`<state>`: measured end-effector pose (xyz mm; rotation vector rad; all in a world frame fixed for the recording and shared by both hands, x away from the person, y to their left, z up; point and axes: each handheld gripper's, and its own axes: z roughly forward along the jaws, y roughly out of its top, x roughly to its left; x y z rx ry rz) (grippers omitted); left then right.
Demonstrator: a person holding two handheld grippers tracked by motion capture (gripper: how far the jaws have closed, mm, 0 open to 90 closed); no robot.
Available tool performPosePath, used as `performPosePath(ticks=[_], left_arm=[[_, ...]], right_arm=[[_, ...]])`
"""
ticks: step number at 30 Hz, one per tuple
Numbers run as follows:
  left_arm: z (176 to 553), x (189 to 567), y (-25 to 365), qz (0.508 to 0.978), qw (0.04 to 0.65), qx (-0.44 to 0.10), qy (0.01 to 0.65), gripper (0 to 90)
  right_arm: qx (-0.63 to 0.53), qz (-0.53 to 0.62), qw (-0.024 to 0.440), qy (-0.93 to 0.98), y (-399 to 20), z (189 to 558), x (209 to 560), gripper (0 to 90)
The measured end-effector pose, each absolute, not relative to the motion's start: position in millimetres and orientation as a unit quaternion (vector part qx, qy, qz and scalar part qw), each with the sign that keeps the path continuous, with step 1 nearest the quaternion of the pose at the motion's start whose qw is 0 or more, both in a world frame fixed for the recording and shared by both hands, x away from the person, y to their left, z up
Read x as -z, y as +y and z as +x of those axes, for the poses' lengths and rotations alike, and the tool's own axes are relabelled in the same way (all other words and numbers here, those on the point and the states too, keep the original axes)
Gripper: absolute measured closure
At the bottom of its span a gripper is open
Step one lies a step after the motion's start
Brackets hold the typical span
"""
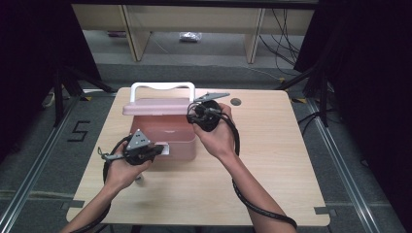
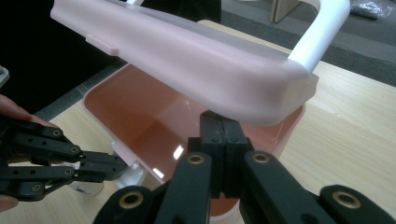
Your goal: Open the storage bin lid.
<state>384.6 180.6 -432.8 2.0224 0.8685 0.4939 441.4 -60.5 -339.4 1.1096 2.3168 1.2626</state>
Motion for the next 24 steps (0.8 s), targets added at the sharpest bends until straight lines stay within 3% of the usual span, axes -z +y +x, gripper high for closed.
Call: performPosePath(ticks=[24], left_arm=[[384.9, 432.9, 180.5, 0.81, 0.428, -0.198, 0.348, 89.6]], right_arm=[[-0.465, 0.395, 0.185, 0.771, -59.1, 458.8, 330.2, 90.0]])
